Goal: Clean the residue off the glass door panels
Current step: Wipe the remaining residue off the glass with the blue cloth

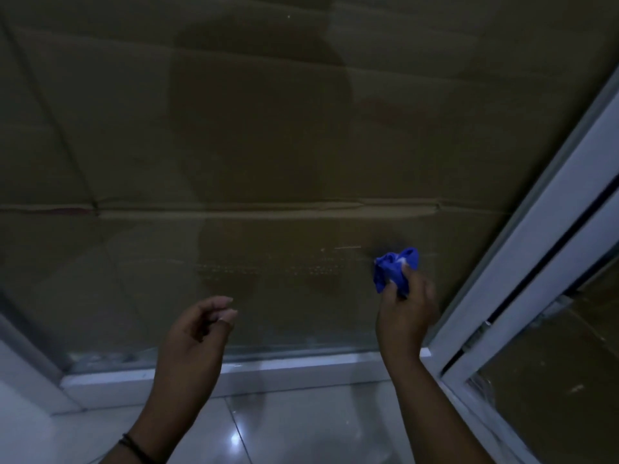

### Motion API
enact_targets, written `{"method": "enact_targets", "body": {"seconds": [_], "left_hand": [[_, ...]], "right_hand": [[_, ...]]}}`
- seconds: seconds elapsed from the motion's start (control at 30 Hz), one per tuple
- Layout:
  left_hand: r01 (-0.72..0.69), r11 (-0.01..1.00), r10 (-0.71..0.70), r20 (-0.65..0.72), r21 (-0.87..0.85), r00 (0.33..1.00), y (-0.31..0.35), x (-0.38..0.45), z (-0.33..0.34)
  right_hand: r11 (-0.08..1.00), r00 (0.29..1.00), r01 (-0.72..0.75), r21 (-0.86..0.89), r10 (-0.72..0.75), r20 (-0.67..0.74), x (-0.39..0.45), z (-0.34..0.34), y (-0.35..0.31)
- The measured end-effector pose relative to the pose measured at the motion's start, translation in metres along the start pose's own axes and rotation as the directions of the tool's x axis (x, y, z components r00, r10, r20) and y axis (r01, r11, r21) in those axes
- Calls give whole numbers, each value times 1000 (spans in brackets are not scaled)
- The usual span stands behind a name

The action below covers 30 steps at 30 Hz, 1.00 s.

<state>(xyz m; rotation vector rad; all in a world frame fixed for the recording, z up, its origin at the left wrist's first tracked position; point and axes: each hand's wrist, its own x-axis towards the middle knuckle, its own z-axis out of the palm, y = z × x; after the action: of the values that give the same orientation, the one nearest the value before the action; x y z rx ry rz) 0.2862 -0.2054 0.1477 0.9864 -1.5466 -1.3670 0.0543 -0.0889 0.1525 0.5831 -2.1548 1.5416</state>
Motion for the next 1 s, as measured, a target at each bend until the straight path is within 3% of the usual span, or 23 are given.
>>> {"method": "enact_targets", "body": {"seconds": [0.23,0.73,0.9,1.0], "left_hand": [[2,1000,-3,-57,-15,998,-8,2,-35],[-4,997,-10,-188,-74,982,-10,6,-102],[-15,994,-10,-228,-108,974,-4,4,-118],[-16,992,-13,-228,-126,974,2,2,-124]], "right_hand": [[996,996,-40,75,34,78,-35,29,-34],[967,977,36,253,-88,196,-125,102,-134],[954,928,-51,295,-64,367,-154,123,-163],[950,844,-121,290,-56,534,-165,129,-181]]}}
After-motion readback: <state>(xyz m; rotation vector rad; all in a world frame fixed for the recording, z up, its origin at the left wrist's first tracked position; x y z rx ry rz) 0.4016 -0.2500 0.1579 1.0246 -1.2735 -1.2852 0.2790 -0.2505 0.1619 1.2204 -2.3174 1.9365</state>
